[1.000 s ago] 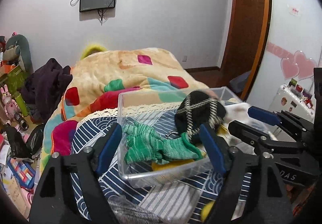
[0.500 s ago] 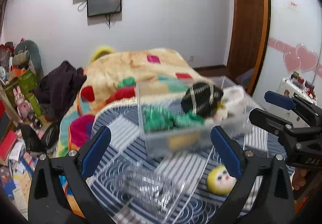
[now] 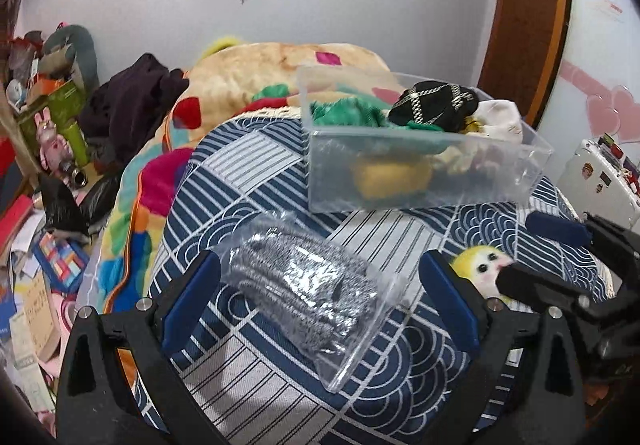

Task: Organize soft objects
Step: 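Grasp the bagged grey knit with left tool while right tool grasps the yellow ball, then release the bag into the box with left tool while right tool releases the ball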

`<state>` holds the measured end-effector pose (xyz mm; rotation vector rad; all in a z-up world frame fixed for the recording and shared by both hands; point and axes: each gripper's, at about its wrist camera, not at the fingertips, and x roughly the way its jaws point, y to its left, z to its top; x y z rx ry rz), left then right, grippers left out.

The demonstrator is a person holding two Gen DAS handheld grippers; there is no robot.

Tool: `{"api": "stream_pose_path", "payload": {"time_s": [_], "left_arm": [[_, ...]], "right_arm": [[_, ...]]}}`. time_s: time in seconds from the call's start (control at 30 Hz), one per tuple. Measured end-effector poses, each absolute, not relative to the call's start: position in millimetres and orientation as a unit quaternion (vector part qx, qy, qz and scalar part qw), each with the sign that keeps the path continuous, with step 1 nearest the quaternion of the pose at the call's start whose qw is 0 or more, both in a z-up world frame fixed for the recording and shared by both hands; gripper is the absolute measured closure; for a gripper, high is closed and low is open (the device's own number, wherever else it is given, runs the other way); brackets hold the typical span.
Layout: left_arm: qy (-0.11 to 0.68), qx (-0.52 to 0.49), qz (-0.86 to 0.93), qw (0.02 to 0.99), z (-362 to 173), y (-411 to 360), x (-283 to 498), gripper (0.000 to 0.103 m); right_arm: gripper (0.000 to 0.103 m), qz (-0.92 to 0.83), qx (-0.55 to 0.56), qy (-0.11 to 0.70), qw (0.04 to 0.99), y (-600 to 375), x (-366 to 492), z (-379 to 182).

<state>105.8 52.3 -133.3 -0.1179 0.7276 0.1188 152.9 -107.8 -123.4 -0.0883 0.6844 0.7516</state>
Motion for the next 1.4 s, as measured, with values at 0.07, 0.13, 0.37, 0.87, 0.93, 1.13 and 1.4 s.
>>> {"api": "stream_pose_path", "payload": {"time_s": [0.07, 0.13, 0.37, 0.87, 0.93, 1.13, 1.4], "left_arm": [[0.359, -0.065, 0.062, 0.929, -139, 56, 107, 0.002], [0.363, -0.073, 0.063, 0.927, -143, 59, 107, 0.004], [0.371, -0.082, 0.048, 0.924, -153, 60, 109, 0.033], [0.353, -0.082, 0.0, 0.932, -138, 45, 100, 0.065], [0.344, -0.077, -0.008, 0.936, -130, 39, 97, 0.065], [0.31, -0.056, -0.033, 0.949, -102, 22, 90, 0.065], [0.262, -0.048, -0.042, 0.963, -66, 18, 102, 0.065]], "right_arm": [[0.029, 0.365, -0.045, 0.337, 0.867, -105, 152, -129], [0.038, 0.37, -0.049, 0.346, 0.861, -103, 151, -133], [0.06, 0.383, -0.06, 0.367, 0.845, -97, 149, -144], [0.061, 0.365, -0.049, 0.338, 0.866, -112, 148, -127], [0.061, 0.362, -0.044, 0.333, 0.87, -116, 149, -123], [0.061, 0.347, -0.035, 0.311, 0.884, -125, 153, -107], [0.061, 0.323, -0.023, 0.271, 0.906, -139, 161, -80]]}}
